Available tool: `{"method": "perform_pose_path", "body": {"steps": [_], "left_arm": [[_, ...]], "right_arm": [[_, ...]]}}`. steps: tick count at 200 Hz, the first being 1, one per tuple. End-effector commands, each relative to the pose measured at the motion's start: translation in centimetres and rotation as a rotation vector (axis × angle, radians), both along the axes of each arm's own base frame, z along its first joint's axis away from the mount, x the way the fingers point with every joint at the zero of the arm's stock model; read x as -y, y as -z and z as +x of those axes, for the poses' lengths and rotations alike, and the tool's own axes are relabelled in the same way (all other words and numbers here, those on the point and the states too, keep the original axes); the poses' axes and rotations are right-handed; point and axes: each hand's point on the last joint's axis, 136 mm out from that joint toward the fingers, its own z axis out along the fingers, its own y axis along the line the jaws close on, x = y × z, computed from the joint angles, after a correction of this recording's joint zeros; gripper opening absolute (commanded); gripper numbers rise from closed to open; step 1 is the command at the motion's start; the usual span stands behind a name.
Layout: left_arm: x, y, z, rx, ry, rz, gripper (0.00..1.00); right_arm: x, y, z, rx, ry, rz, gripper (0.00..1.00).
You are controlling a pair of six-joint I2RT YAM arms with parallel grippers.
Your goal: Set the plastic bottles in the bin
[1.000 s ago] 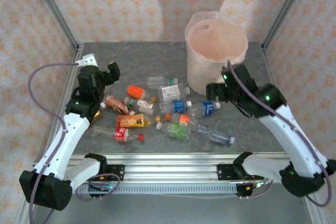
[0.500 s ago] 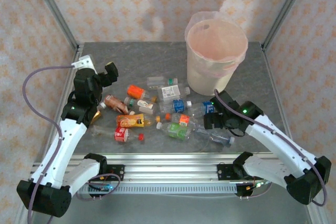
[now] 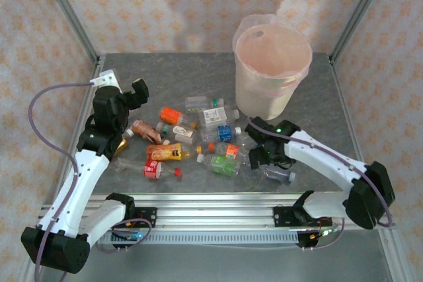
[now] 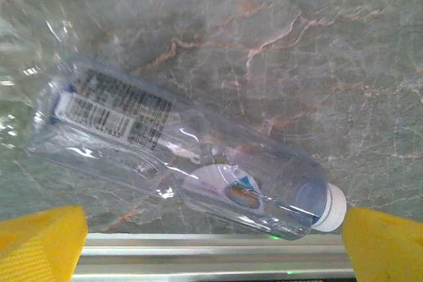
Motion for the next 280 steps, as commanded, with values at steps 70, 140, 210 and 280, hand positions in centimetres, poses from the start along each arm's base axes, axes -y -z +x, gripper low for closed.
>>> {"method": "perform_pose_path", "body": {"steps": [70, 140, 210, 280], "left_arm": [[0.0, -0.8, 0.0, 0.022, -0.011, 0.000, 1.00], [0.2, -0.8, 0.4, 0.013, -0.002, 0.004, 1.00], [0.3, -0.8, 0.6, 0.007, 0.005, 0.006, 1.00], [0.2, -0.9, 0.5, 0.011, -0.003, 0.008, 1.00]], "right_arm": [[0.1, 2.0, -0.9, -0.061, 0.016, -0.122, 0.99], [1.1, 3.6, 1.5, 0.025, 0.146, -0.121, 0.99], [3.6, 4.5, 4.2, 0.104, 0.321, -0.108, 0.96], [5.1, 6.4, 4.5, 0.129, 0.429, -0.075, 0.77]]}}
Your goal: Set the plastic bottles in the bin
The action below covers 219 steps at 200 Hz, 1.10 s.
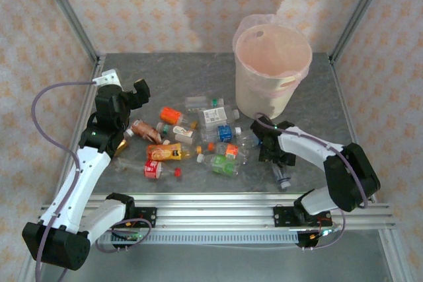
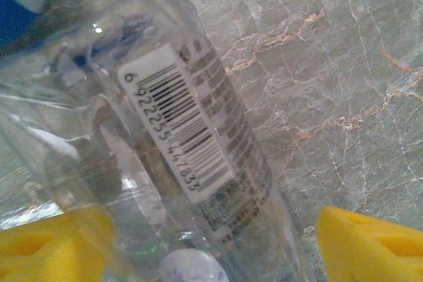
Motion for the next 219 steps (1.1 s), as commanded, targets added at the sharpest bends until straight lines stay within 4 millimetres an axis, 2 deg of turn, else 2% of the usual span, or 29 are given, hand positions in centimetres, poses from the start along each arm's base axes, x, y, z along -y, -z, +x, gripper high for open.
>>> {"method": "perform_pose_path", "body": {"steps": [1, 35, 57, 76, 98, 115, 145, 185, 219], "left_arm": [[0.1, -1.8, -0.1, 0.038, -0.003, 0.004, 1.00], [0.0, -1.8, -0.1, 0.035, -0.005, 0.008, 1.00], [0.0, -1.9, -0.2, 0.033, -0.004, 0.014, 1.00], [-0.1, -1.9, -0.2, 0.034, -0.008, 0.016, 1.00], [-0.1, -2.0, -0.3, 0.038, -0.012, 0.013, 1.00], [-0.1, -2.0, -0.2, 0.040, -0.012, 0.010, 1.00], [-0.1, -2.0, -0.2, 0.044, -0.011, 0.006, 1.00], [0.0, -1.9, -0.2, 0.047, -0.008, -0.008, 1.00], [0.0, -1.9, -0.3, 0.051, -0.011, -0.012, 1.00]], "right_arm": [[0.7, 0.3, 0.6, 0.048, 0.044, -0.012, 0.77], [0.9, 0.4, 1.3, 0.097, 0.073, 0.009, 0.61], [1.4, -0.3, 1.7, 0.135, 0.086, -0.005, 0.46], [2.0, -1.7, 1.8, 0.172, 0.102, -0.028, 0.38], [3.2, -4.4, 1.8, 0.236, 0.128, -0.061, 0.30], [4.0, -7.0, 1.8, 0.311, 0.150, -0.069, 0.24], [4.4, -12.5, 1.9, 0.459, 0.149, -0.008, 0.23], [3.5, -22.0, 3.4, 0.659, 0.069, 0.079, 0.22], [2.2, -30.4, 5.7, 0.828, -0.025, 0.125, 0.20]]}}
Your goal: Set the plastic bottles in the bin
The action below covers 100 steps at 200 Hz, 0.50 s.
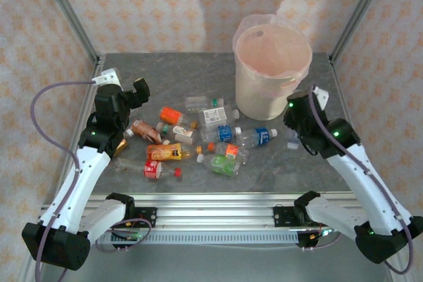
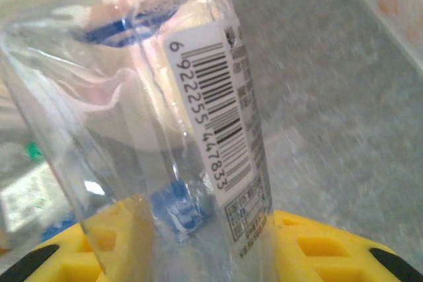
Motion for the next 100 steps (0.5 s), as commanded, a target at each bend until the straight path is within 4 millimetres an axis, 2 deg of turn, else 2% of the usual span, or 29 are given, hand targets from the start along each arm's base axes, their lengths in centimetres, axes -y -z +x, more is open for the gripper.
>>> {"method": "perform_pose_path", "body": {"steps": [1, 41, 71, 100], "left_arm": [[0.0, -1.5, -0.3, 0.043, -0.010, -0.011, 1.00], [0.1, -1.7, -0.1, 0.049, -0.008, -0.017, 1.00], [0.1, -1.9, -0.2, 0.052, -0.007, -0.014, 1.00], [0.0, -2.3, -0.6, 0.062, -0.007, -0.007, 1.00]], "right_arm": [[0.3, -4.5, 0.9, 0.079, -0.048, -0.082, 0.20], [-1.8, -12.7, 5.0, 0.261, -0.110, -0.106, 0.19], [-3.7, -16.8, 9.8, 0.346, -0.118, -0.172, 0.18], [-5.1, -19.0, 13.8, 0.385, -0.103, -0.237, 0.18]]}}
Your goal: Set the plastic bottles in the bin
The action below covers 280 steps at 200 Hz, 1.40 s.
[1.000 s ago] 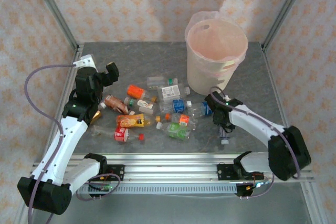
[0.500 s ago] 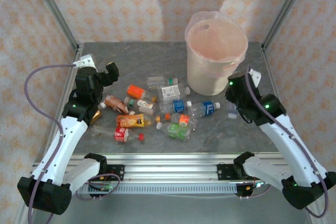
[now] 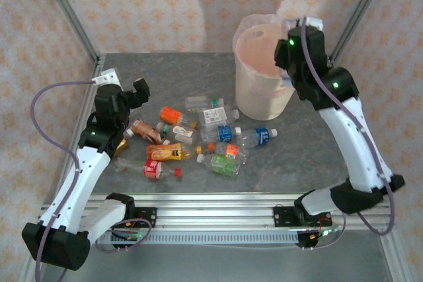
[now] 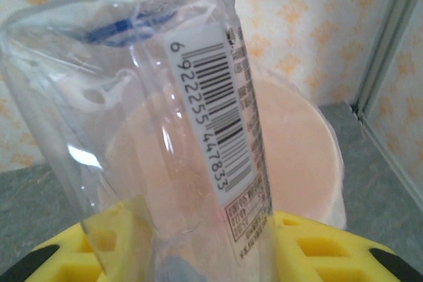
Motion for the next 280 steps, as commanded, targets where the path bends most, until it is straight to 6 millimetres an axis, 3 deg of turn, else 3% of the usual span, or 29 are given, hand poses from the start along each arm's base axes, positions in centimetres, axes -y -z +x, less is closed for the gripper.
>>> {"method": "perform_pose_path", "body": {"steps": [1, 37, 58, 84, 113, 149, 199, 243, 280], "left_arm": [[0.0, -2.3, -0.6, 0.061, -0.007, -0.007, 1.00], [0.2, -2.9, -0.7, 0.069, 0.006, -0.004, 1.00], [0.3, -3.0, -0.9, 0.074, 0.013, -0.009, 1.00], [0.3, -3.1, -1.0, 0.072, 0.019, -0.006, 1.00], [0.3, -3.2, -1.0, 0.073, 0.015, -0.005, 1.00], [0.1, -3.3, -1.2, 0.076, 0.008, -0.004, 1.00], [-0.1, -3.4, -1.2, 0.072, -0.001, 0.001, 1.00], [-0.6, -3.2, -1.4, 0.061, -0.033, 0.004, 1.00], [-1.3, -3.2, -1.6, 0.042, -0.074, 0.010, 1.00]], "right_arm": [[0.0, -2.4, 2.6, 0.067, 0.038, -0.093, 0.18], [-1.1, -3.6, 7.0, 0.104, 0.075, -0.165, 0.18], [-1.5, -2.8, 9.6, 0.085, 0.092, -0.204, 0.18], [-1.7, -0.1, 12.5, 0.022, 0.099, -0.235, 0.18], [-2.2, 3.4, 14.5, -0.059, 0.077, -0.232, 0.18], [-3.3, 7.8, 15.9, -0.151, 0.041, -0.241, 0.18], [-4.3, 12.2, 16.7, -0.255, -0.001, -0.261, 0.20], [-4.6, 14.5, 16.8, -0.316, -0.017, -0.275, 0.39], [-4.5, 14.7, 16.6, -0.330, -0.019, -0.277, 0.55]]}}
